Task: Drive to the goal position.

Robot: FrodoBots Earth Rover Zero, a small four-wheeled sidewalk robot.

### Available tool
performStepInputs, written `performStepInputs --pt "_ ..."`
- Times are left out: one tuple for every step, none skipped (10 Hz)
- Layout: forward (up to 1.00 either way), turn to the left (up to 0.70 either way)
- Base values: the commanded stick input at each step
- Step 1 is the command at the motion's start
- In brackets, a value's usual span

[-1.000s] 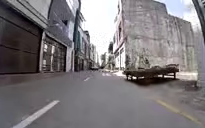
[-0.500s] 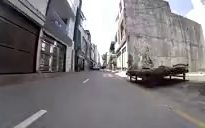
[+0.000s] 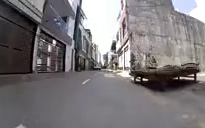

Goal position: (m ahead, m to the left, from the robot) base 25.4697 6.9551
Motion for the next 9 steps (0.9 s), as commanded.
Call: performStepInputs --pt "1.00 0.01" --pt "1.00 0.01" --pt "1.00 0.01" --pt "1.00 0.01" --pt "1.00 0.01" --pt "1.00 0.01" --pt "1.00 0.01" --pt "1.00 0.01" --pt "1.00 0.01"
